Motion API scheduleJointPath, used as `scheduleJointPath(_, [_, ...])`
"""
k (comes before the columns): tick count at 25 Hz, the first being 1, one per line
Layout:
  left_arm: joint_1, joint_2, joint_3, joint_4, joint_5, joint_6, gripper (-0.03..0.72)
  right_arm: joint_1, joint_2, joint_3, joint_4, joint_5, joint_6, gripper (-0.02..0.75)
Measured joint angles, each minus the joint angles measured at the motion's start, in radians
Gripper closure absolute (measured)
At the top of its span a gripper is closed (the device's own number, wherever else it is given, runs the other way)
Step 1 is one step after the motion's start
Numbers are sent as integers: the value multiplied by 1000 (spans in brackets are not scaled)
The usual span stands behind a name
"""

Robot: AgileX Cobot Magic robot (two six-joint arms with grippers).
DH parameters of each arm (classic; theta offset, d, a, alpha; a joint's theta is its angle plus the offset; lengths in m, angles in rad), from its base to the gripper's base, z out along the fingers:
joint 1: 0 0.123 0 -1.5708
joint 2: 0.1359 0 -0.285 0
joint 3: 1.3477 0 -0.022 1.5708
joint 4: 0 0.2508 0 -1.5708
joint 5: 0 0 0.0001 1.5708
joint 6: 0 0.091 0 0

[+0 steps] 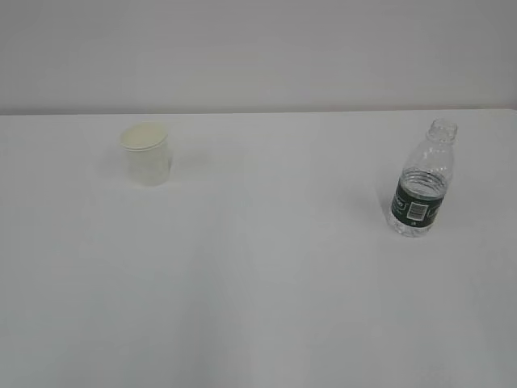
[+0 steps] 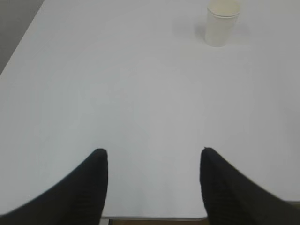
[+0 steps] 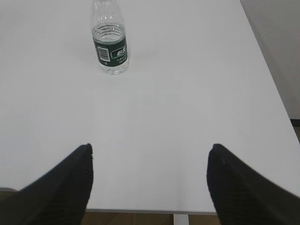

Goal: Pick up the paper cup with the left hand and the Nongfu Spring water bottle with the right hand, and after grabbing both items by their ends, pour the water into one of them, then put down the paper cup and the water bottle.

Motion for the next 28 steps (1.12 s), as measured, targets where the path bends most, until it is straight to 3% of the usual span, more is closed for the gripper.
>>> scheduleJointPath(28, [0,0,0,0,0,0,259,0,0,0,0,0,0,174])
